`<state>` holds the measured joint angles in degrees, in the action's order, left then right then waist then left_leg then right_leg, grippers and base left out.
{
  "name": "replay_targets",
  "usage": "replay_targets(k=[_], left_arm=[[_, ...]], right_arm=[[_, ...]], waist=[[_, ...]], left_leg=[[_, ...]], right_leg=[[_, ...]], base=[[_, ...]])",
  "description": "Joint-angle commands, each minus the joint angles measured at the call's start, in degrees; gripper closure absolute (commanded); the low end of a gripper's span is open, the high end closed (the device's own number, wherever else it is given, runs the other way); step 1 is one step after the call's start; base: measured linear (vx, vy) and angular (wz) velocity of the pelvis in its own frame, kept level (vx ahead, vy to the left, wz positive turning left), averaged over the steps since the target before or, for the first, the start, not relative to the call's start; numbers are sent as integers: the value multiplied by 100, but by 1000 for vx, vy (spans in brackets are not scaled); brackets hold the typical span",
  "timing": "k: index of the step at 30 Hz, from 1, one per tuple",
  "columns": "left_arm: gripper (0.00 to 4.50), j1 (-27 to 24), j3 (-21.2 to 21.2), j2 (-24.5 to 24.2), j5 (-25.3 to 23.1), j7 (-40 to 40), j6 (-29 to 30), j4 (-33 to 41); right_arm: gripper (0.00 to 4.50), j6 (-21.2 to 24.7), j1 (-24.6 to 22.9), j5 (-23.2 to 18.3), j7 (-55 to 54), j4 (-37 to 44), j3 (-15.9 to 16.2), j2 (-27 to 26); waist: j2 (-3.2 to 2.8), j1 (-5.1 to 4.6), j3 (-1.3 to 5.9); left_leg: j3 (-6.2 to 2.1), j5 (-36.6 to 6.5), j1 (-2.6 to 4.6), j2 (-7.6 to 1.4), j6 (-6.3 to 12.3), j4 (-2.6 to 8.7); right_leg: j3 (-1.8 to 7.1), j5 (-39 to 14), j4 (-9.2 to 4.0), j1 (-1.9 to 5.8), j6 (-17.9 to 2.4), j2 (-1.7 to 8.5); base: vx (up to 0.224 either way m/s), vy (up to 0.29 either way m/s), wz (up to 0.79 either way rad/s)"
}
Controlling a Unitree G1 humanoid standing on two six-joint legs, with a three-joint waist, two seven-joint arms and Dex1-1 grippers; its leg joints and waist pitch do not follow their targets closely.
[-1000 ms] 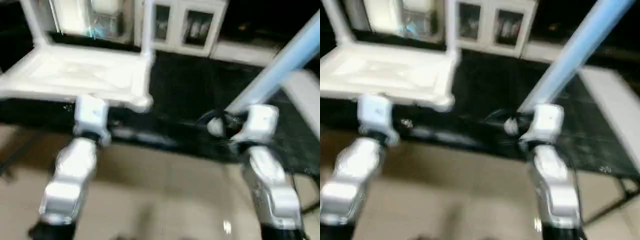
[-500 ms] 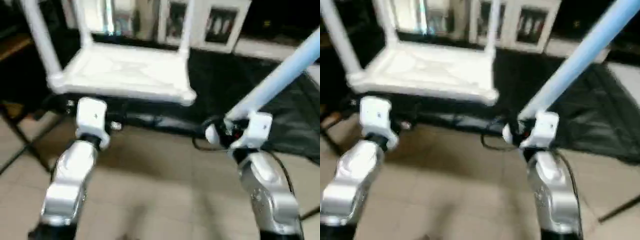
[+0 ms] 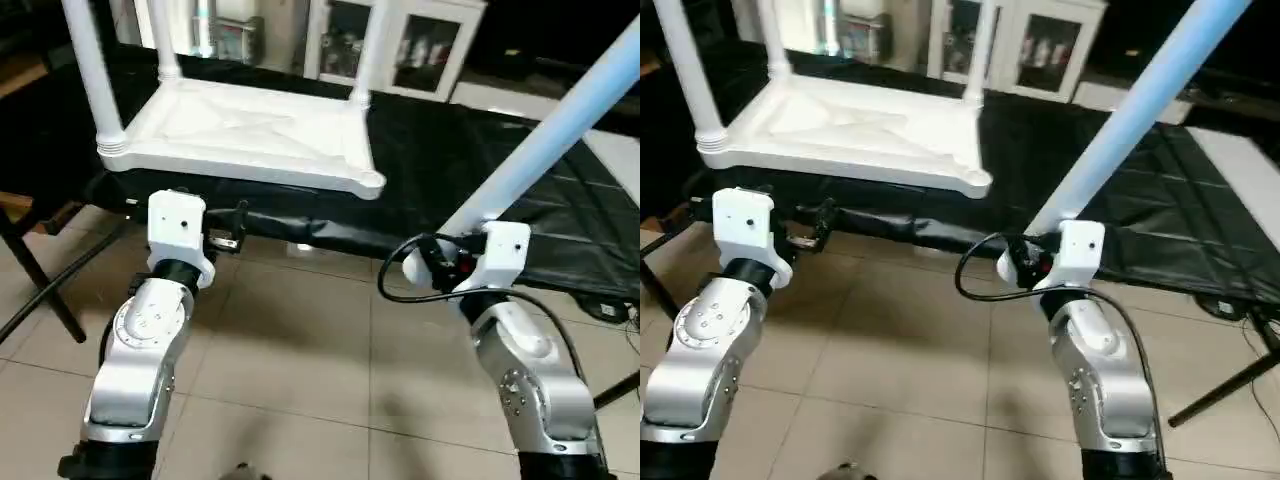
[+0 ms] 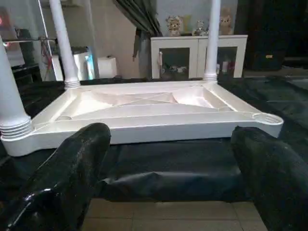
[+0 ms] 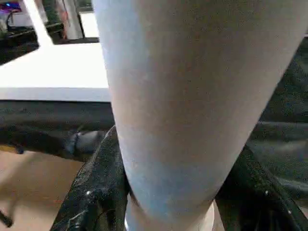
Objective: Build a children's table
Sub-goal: Pick table leg
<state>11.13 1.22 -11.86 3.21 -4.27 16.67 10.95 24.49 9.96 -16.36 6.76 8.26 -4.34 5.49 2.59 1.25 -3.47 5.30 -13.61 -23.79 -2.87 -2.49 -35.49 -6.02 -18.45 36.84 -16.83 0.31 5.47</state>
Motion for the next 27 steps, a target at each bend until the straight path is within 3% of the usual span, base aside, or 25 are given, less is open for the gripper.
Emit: replay_targets(k=[1, 2, 3, 4, 5, 6, 7, 8, 10, 11, 12, 13, 14, 15, 16, 17, 18, 19, 20, 21, 23, 24, 25, 26, 27], left_arm=[[0, 40, -76, -12, -19, -60, -18, 67], [0, 50, -102, -23, -73, -68, -36, 47], [0, 50, -105, -16, -85, -71, -40, 41], [0, 49, -123, -28, -111, -80, -51, 39], [0, 52, -132, -33, -123, -85, -58, 36], [0, 57, -143, -39, -138, -84, -66, 31], [0, 70, -151, -51, -150, -90, -73, 21], [0, 78, -153, -54, -152, -93, -73, 16], [0, 93, -156, -55, -175, -113, -78, -1], [0, 95, -157, -54, -178, -116, -79, -2], [0, 97, -160, -54, -189, -120, -80, -8], [0, 98, -156, -46, -194, -121, -81, -10], [0, 97, -154, -40, -200, -118, -81, -13], [0, 95, -157, -41, -201, -107, -85, -18], [0, 90, -160, -41, -196, -95, -92, -24], [0, 88, -165, -44, -195, -86, -96, -29], [0, 91, -159, -39, -195, -74, -98, -35], [0, 93, -151, -31, -200, -69, -99, -38], [0, 92, -144, -26, -203, -69, -94, -36], [0, 89, -141, -26, -208, -70, -91, -34], [0, 82, -118, -9, -229, -73, -87, -29], [0, 86, -120, -6, -248, -70, -84, -34], [0, 93, -131, 1, -260, -68, -84, -40], [0, 94, -137, 5, -262, -67, -84, -41], [0, 94, -155, 14, -268, -66, -82, -37]], right_arm=[[261, 51, 119, -53, 44, 19, -109, 78], [261, 55, 150, -70, 70, -6, -118, 109], [261, 54, 156, -72, 80, -17, -125, 116], [261, 52, 161, -73, 91, -32, -133, 123], [261, 51, 168, -75, 102, -48, -141, 129], [261, 46, 178, -74, 119, -71, -153, 135], [261, 48, 189, -75, 134, -86, -159, 141], [261, 52, 194, -78, 141, -91, -161, 143], [261, 51, 200, -76, 148, -97, -156, 162], [261, 51, 201, -75, 148, -98, -154, 166], [261, 47, 201, -72, 149, -100, -152, 175], [261, 43, 202, -69, 151, -103, -149, 182], [261, 38, 203, -67, 154, -112, -149, 186], [261, 31, 202, -56, 168, -124, -155, 181], [261, 20, 200, -39, 183, -141, -155, 177], [261, 15, 198, -30, 192, -146, -154, 173], [261, 19, 203, -26, 207, -147, -143, 180], [261, 22, 210, -24, 217, -148, -136, 186], [261, 28, 213, -26, 223, -141, -131, 191], [261, 35, 217, -29, 223, -135, -131, 193], [261, 45, 225, -49, 240, -129, -136, 219], [261, 53, 234, -63, 255, -132, -153, 234], [261, 57, 249, -70, 283, -144, -179, 256], [261, 55, 253, -67, 289, -152, -186, 262], [261, 48, 257, -58, 300, -171, -202, 278]], waist=[[94, 18, 190], [139, -51, 81], [-64, 60, 5], [-99, -20, 60], [-196, -48, 82], [-373, -337, 141], [-294, -420, 196], [-408, -419, 215], [-260, -442, 217], [-29, -366, 268], [142, -37, 271], [146, 112, 307], [203, 236, 420], [188, 273, 408], [141, 302, 390], [-48, 341, 440], [-436, 210, 480], [-536, 50, 385], [-345, -63, 588], [-431, 51, 566], [-217, 53, 494], [-86, 61, 408], [12, 99, 356], [343, 215, 301], [420, 409, 344]], left_leg=[[-281, -2027, 425, -593, -262, -835], [-311, -480, -238, -562, -62, -1155], [-350, -350, -40, -715, -158, -980], [-306, -1332, 201, -878, -194, -487], [-252, -2110, 414, -868, -254, -129], [-656, -5303, 925, -1277, -557, 931], [-854, -5332, 918, -1372, -387, 1044], [-876, -4827, 1127, -1252, 41, 1001], [-878, -3677, 1147, -1105, 860, 977], [-659, -2790, 970, -853, 1104, 840], [-99, -1658, 395, -337, 1049, 106], [-110, -1105, 171, -380, 1000, -342], [-158, -408, -167, -470, 782, -674], [-160, -139, -269, -480, 721, -645], [-96, 558, -330, -484, 638, -445], [-39, 1310, -113, -583, 789, 117], [-235, 1792, 602, -791, 1011, 417], [-597, 647, 774, -1018, 1448, 544], [-989, 82, 1230, -1523, 2305, 525], [-947, 199, 1185, -1419, 2384, 410], [-633, 589, 1045, -1336, 2567, 493], [-433, 372, 892, -1279, 2614, 631], [-248, -54, 788, -1149, 2412, 656], [187, -1250, 414, -572, 1698, 405], [323, -1328, 400, -237, 1372, -205]], right_leg=[[633, -4525, -1536, -48, -990, 1561], [626, -4986, -1374, 539, -929, 1547], [431, -4959, -1384, 457, -921, 1522], [-8, -4738, -1210, 501, -714, 1082], [-263, -4204, -1059, 479, -635, 701], [-172, -1273, 57, -64, -403, -98], [-73, -696, 206, -5, -276, -77], [31, -168, 174, -227, -166, -72], [137, 72, 55, -253, -41, 6], [377, 121, -368, 17, -10, 215], [961, -922, -900, 631, -212, 705], [1238, -1609, -1077, 869, -431, 1048], [1313, -1341, -989, 1038, -785, 1047], [1191, -748, -927, 1038, -969, 916], [834, 125, -874, 939, -1216, 573], [414, 365, -781, 794, -1223, 124], [-57, 176, -480, 423, -718, -295], [-113, -405, -7, -3, -520, -457], [115, -796, 502, -502, -149, -288], [142, -734, 605, -612, -11, -251], [250, 120, 691, -880, 453, -157], [358, 540, 539, -874, 331, -80], [444, 812, 257, -779, 116, -17], [907, -75, -546, -353, 130, 232], [1254, -1449, -845, -124, 191, 493]], base=[[-97, -47, -8], [-6, 16, -35], [67, 55, -43], [67, 55, -43], [18, 79, 6], [22, 73, 9], [22, 73, 9], [0, 0, 0], [89, 3, -23], [110, -38, -23], [124, -49, -6], [124, -49, -6], [143, -26, -1], [165, -17, -7], [165, -17, -7], [173, 3, 0], [170, 15, 2], [170, 15, 2], [201, 10, -2], [207, 21, 6], [184, 18, 4], [144, -30, -3], [144, -30, -3], [121, -98, 6], [146, -106, 10]])
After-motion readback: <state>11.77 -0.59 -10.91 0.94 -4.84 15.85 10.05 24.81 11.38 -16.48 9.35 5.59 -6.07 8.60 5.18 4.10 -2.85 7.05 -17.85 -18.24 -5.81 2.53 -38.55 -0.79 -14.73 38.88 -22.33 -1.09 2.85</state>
